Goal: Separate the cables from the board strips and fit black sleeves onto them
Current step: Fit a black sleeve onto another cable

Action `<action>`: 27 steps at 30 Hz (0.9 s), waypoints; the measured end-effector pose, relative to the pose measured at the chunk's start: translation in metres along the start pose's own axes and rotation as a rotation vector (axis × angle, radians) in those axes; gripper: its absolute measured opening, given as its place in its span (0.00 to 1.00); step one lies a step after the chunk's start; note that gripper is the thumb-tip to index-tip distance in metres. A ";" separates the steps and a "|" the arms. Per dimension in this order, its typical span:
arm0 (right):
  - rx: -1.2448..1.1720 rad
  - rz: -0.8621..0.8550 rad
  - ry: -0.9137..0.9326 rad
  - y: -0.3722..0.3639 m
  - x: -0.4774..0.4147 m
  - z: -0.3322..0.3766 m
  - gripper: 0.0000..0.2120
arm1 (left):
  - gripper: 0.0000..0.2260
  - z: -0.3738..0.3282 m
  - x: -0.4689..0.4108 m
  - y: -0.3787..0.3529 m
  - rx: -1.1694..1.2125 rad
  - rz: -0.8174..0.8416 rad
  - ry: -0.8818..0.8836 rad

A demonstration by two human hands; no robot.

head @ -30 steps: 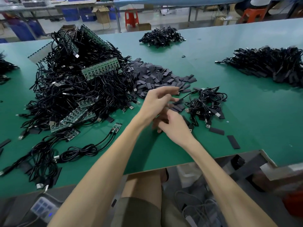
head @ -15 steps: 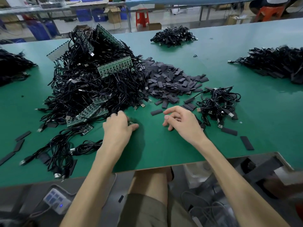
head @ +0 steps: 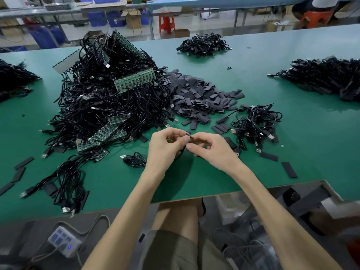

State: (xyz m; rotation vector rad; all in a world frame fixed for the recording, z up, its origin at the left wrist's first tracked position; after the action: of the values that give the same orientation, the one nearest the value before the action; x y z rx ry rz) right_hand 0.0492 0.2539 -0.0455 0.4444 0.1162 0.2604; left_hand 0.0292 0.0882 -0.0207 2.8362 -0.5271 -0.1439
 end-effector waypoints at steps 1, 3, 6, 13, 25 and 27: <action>-0.023 -0.010 0.002 0.001 0.000 0.000 0.04 | 0.00 -0.001 -0.002 -0.002 -0.020 0.008 0.013; -0.081 -0.036 0.006 0.003 0.001 0.000 0.02 | 0.02 -0.004 -0.006 -0.004 -0.112 0.037 0.027; -0.102 -0.033 0.001 0.002 0.001 0.001 0.02 | 0.03 -0.008 -0.010 0.003 -0.260 0.095 0.022; -0.070 -0.071 -0.037 0.003 0.001 -0.003 0.05 | 0.04 -0.014 -0.011 0.001 -0.471 0.117 0.017; -0.024 -0.132 -0.032 0.004 0.001 -0.002 0.11 | 0.05 -0.006 -0.002 -0.007 -0.417 0.059 -0.032; -0.050 -0.109 -0.023 0.002 -0.001 0.001 0.08 | 0.04 -0.007 -0.002 -0.002 -0.400 -0.025 -0.061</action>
State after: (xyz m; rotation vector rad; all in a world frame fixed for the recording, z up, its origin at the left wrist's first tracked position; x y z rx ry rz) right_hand 0.0481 0.2552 -0.0438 0.3902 0.1111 0.1512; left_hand 0.0288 0.0926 -0.0145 2.4548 -0.4200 -0.3045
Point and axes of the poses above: each hand's wrist, its own x-axis away from the middle knuckle, its own y-axis out of the back of the hand, z = x × y, the point moved 4 cm from there along -x, towards the middle knuckle, and after that the axes turned 13 degrees about z, right-handed, at the moved point
